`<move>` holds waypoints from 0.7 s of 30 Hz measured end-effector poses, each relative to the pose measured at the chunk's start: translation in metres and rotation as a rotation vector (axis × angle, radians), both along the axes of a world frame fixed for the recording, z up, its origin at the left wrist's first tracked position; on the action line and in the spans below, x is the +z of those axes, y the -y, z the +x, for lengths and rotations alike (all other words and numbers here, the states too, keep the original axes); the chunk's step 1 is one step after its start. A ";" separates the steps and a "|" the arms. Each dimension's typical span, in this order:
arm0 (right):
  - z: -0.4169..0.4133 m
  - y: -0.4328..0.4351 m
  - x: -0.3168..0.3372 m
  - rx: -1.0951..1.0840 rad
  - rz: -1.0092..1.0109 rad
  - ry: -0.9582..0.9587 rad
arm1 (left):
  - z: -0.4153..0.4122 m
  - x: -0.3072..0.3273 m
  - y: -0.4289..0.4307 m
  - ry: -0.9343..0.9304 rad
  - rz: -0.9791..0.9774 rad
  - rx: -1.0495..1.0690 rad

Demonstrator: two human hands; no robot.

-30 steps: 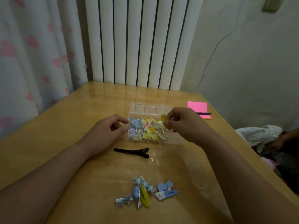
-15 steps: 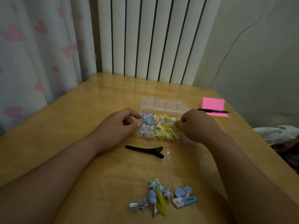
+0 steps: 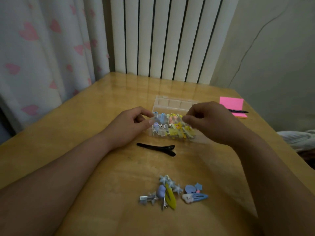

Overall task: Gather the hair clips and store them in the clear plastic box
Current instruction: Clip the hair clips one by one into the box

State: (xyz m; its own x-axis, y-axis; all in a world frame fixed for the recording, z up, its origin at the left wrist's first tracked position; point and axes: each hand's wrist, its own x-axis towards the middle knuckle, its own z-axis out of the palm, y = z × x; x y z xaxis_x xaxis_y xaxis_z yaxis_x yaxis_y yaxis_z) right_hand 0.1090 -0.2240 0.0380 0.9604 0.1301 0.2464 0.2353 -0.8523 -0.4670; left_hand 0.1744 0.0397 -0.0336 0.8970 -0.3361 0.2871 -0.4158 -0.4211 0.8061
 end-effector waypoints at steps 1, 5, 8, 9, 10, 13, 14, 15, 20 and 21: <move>-0.005 -0.005 0.005 0.085 -0.017 -0.081 | 0.000 0.000 0.000 -0.001 0.005 0.002; -0.022 -0.028 0.013 0.381 -0.198 -0.439 | 0.000 -0.001 0.000 0.000 -0.015 0.000; -0.029 -0.043 0.009 0.501 -0.292 -0.604 | 0.001 -0.001 0.000 0.003 -0.024 -0.001; -0.029 -0.046 0.007 0.520 -0.280 -0.642 | 0.001 -0.001 0.000 -0.002 -0.028 -0.001; -0.029 -0.047 0.006 0.535 -0.261 -0.669 | 0.001 0.000 0.001 -0.011 -0.029 -0.001; -0.029 -0.044 0.004 0.562 -0.205 -0.692 | -0.001 0.002 0.002 -0.029 -0.021 -0.008; -0.029 -0.044 0.004 0.561 -0.200 -0.686 | -0.001 0.002 0.001 -0.031 -0.020 -0.009; -0.030 -0.044 0.004 0.558 -0.203 -0.671 | 0.000 0.002 0.001 -0.030 -0.021 -0.009; -0.027 -0.044 0.001 0.536 -0.217 -0.577 | 0.002 0.000 0.000 -0.035 -0.031 -0.025; -0.027 -0.044 0.001 0.532 -0.212 -0.575 | 0.002 0.000 0.000 -0.034 -0.033 -0.030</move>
State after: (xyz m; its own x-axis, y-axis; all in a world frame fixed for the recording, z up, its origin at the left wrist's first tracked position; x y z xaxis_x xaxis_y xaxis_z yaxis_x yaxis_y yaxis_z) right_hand 0.0823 -0.1801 0.0385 0.7255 0.5938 -0.3479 0.4065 -0.7776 -0.4796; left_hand 0.1763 0.0398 -0.0333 0.8962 -0.3534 0.2684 -0.4000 -0.3816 0.8333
